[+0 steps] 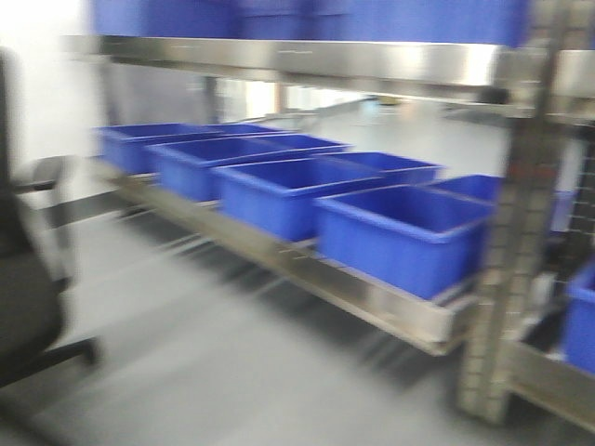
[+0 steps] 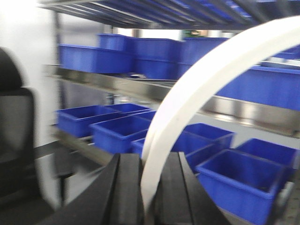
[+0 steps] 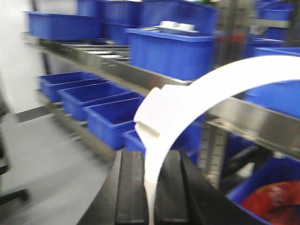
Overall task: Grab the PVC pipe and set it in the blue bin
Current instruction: 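Drive up to the shelf of blue bins and stop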
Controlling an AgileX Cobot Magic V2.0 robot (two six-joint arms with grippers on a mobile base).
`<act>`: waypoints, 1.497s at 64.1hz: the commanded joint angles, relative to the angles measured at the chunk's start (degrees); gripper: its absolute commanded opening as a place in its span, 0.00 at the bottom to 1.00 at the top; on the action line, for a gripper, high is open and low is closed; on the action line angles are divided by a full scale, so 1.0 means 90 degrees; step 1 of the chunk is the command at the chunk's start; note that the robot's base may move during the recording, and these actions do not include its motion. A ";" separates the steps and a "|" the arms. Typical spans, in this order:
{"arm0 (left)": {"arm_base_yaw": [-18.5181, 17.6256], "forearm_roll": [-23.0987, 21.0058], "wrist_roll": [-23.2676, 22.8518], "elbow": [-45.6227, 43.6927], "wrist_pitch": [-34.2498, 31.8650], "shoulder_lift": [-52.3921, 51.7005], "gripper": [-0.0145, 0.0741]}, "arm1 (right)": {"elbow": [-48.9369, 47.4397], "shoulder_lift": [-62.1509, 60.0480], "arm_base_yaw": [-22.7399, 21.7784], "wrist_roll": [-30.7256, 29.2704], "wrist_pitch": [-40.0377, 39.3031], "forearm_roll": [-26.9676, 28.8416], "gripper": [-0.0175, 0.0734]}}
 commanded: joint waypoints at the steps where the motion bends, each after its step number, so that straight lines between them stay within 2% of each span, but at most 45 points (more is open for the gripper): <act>1: -0.0039 -0.0023 -0.0005 -0.0017 -0.0156 -0.0038 0.04 | 0.0001 -0.0007 -0.0006 -0.0003 -0.0206 -0.0007 0.01; 96: -0.0039 -0.0023 -0.0005 -0.0017 -0.0153 -0.0023 0.04 | 0.0001 -0.0007 -0.0006 -0.0003 -0.0206 -0.0007 0.01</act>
